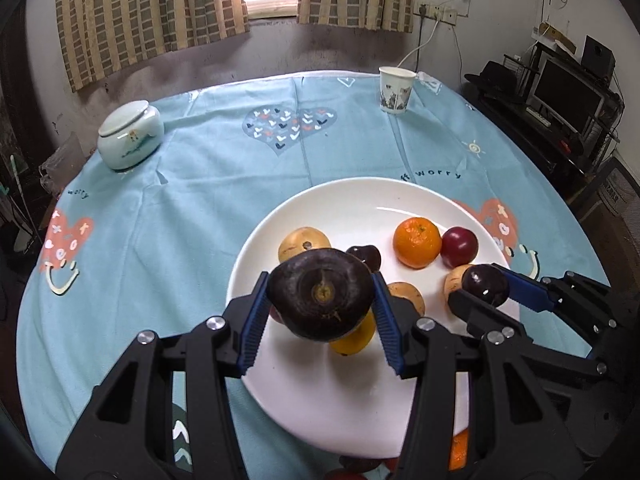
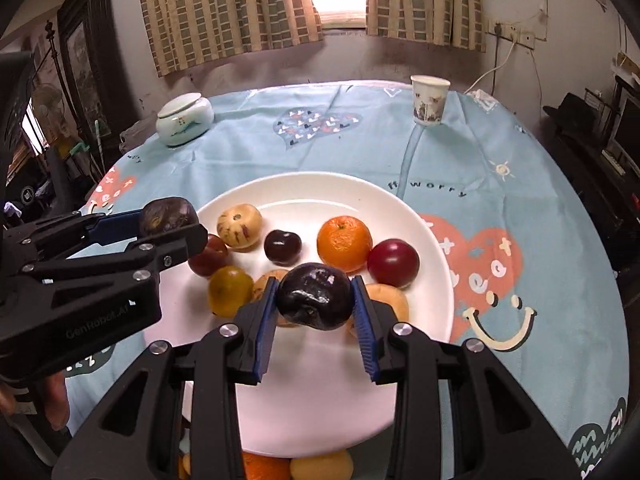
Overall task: Organize fruits
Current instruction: 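Carry both plums onto the white plate and open both tools, then grasp a red apple with the right tool while the left tool grasps an orange tomato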
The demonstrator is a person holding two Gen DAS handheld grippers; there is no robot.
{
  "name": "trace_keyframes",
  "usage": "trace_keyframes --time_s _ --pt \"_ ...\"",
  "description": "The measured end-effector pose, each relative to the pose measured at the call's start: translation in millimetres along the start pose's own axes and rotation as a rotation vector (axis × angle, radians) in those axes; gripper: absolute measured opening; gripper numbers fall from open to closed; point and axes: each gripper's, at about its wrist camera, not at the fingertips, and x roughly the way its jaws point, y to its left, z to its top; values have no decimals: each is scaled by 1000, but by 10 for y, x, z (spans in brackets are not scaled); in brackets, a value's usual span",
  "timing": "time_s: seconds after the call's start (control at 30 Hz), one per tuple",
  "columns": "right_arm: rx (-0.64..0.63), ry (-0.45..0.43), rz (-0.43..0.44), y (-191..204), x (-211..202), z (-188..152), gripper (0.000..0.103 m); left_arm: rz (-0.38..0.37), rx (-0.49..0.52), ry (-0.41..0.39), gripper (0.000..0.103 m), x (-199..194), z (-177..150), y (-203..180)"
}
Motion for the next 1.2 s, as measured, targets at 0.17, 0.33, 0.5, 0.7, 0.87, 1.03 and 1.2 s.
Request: trace_keyframes --time_s 0.17,0.33,0.5,0.7,0.87,1.03,1.2 --pt "16 16 21 -81 47 -2 36 -15 -8 8 50 112 -10 4" --pt "30 11 64 -62 94 27 37 -20 -16 -2 51 136 -2 20" --pt "39 -9 7 -66 89 22 73 -1 -25 -37 70 86 -17 58" --pt "118 -116 -88 -293 -142 -11 83 32 -56 -111 86 -163 -60 195" --pt "259 -178 -158 -629 -265 -7 91 20 -77 -102 89 -278 -141 278" --pt "332 -169 -126 -798 -278 -18 91 32 -80 -96 92 -459 -351 254" --pt "253 -149 -113 -629 -237 -45 91 55 -61 -81 92 -674 -754 175"
